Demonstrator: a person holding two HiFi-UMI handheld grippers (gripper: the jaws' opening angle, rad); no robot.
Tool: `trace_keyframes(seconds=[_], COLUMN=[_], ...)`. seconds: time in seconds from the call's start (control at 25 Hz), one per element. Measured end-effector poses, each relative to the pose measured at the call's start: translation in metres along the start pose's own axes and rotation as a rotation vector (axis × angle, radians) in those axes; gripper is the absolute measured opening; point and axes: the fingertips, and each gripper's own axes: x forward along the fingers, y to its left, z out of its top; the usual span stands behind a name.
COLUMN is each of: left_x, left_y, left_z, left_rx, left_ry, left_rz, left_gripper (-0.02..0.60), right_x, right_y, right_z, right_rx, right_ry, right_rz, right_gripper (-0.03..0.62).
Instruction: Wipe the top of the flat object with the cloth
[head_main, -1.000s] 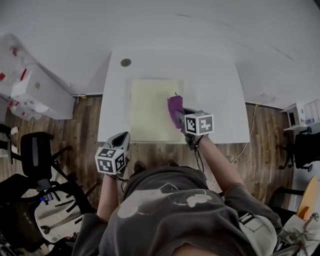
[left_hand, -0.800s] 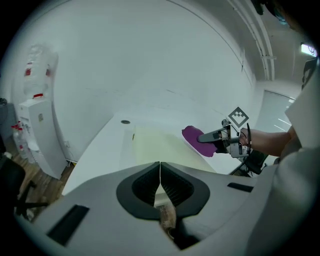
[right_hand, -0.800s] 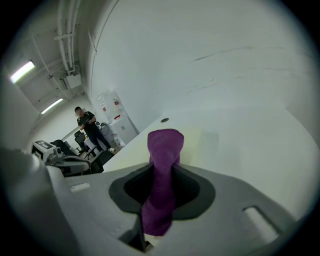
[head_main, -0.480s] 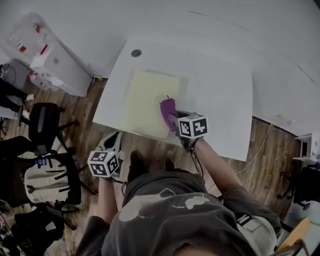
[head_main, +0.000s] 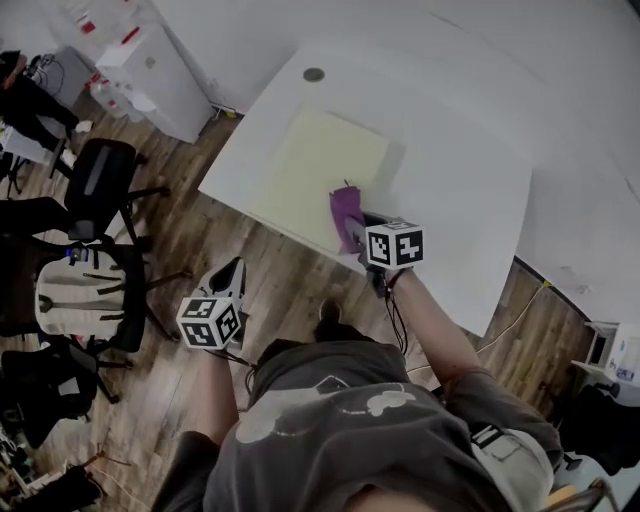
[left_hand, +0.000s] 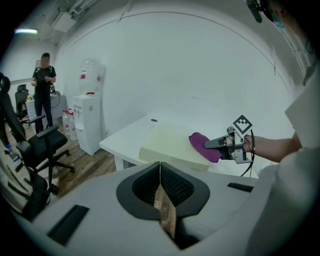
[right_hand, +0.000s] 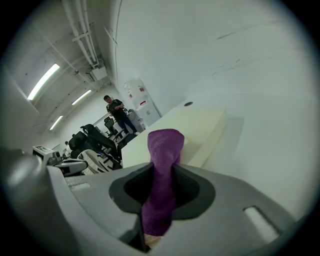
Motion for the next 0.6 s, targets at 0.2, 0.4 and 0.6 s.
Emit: trace_keyframes(seconds=[0.2,0.4,0.6], left_x=[-0.038,-0.097,-0.159], left_y=[-0.011,-0.01,-0.018], left_z=[-0.018,-0.054,-0.1], left_rx=[-0.029,-0.064,-0.099], left_ry=[-0.059,-0.087,-0.101], left_rz=[0.052,0.088,0.109], left_gripper=[-0.002,-0.002,-0.002], right_x=[-0.003,-0.01,-0.034], right_y=[0.022,0.076,0.123], right_z=[0.011,0.014,-0.032], right_rx=[-0.011,-0.068,-0.098], right_ry=[-0.009,-0.044,-0.023], right_rz=[0.013,0.06,0.094], right_gripper=[0.094,0.094,0.094])
